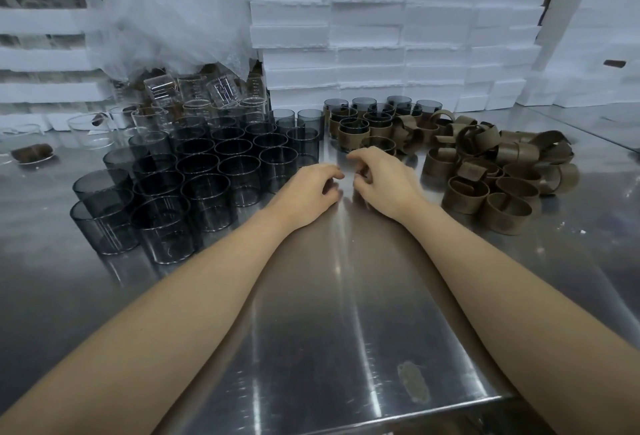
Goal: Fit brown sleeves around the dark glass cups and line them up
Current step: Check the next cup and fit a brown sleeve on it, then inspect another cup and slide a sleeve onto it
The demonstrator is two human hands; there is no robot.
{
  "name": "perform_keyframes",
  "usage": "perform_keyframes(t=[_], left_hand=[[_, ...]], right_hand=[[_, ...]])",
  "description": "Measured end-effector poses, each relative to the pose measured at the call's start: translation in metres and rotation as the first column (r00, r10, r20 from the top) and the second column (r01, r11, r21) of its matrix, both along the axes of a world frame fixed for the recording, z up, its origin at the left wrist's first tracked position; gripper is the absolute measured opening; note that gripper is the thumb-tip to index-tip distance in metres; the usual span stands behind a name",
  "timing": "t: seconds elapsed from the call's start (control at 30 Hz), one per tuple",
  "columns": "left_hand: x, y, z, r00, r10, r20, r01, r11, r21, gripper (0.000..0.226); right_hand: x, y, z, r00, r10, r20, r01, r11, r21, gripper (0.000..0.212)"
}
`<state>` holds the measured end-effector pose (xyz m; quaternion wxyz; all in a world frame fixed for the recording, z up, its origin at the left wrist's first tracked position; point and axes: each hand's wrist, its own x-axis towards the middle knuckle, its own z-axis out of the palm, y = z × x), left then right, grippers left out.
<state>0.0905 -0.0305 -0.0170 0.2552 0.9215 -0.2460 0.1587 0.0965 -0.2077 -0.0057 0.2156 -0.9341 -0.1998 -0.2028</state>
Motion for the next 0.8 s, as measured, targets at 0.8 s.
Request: perform_keyframes(t=[0.8], left_hand=[[-0.002,-0.001,0.001,0.999,0.022,-0.033,-0.022,1.000,0.012,0.021]], right_hand=[[0.031,-0.011,-0.006,0.918,-0.326,-0.226,0.276,0.935,-0.224,0.069]])
